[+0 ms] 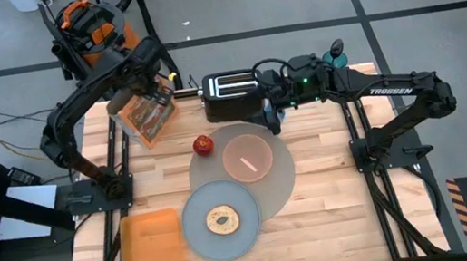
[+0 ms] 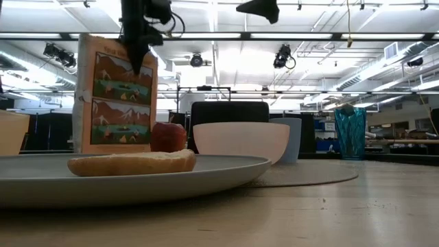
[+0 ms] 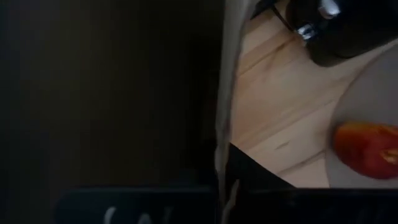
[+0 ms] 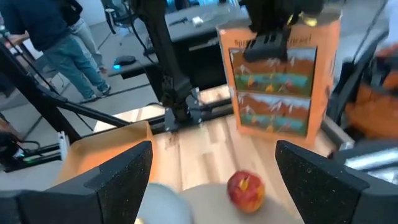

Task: Arrange a breakfast setting
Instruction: Pour the cereal from the cereal box into the orange bowl

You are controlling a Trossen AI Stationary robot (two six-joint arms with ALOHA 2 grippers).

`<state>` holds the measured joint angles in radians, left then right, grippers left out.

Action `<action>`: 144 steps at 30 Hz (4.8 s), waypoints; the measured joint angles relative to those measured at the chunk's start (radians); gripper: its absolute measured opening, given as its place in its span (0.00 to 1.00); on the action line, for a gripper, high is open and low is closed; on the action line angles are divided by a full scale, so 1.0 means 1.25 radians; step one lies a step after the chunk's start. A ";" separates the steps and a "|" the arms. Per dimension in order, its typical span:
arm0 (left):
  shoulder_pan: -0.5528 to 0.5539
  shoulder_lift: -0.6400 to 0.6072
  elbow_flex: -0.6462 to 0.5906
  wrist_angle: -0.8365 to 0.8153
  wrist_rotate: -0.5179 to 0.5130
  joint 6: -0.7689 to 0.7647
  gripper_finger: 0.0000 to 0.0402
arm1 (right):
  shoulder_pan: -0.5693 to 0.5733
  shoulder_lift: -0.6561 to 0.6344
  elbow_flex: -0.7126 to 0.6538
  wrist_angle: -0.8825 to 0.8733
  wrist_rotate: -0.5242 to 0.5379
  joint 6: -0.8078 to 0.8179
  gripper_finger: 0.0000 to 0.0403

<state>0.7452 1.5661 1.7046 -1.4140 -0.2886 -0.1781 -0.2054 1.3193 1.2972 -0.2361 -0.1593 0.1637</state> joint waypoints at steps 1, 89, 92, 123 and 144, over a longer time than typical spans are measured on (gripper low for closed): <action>-0.009 -0.011 0.007 -0.009 0.000 -0.006 0.02 | 0.000 0.000 0.000 0.010 0.000 -0.015 0.86; -0.746 -0.112 0.475 0.259 -0.062 0.089 0.03 | 0.001 0.093 -0.145 0.821 -0.163 0.169 0.76; -0.746 -0.112 0.474 0.258 -0.062 0.089 0.03 | 0.001 0.093 -0.145 0.828 -0.164 0.165 0.67; -0.828 -0.234 0.472 0.203 -0.044 0.044 0.53 | -0.027 0.027 -0.145 0.691 -0.214 0.102 0.53; -0.918 -0.208 0.473 0.231 -0.138 -0.007 0.54 | -0.041 -0.259 -0.369 0.639 -0.155 0.142 0.53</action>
<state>-0.4020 1.3057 2.2959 -1.1250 -0.4616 -0.1872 -0.2565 0.9957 0.8360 0.5627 -0.3534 0.3406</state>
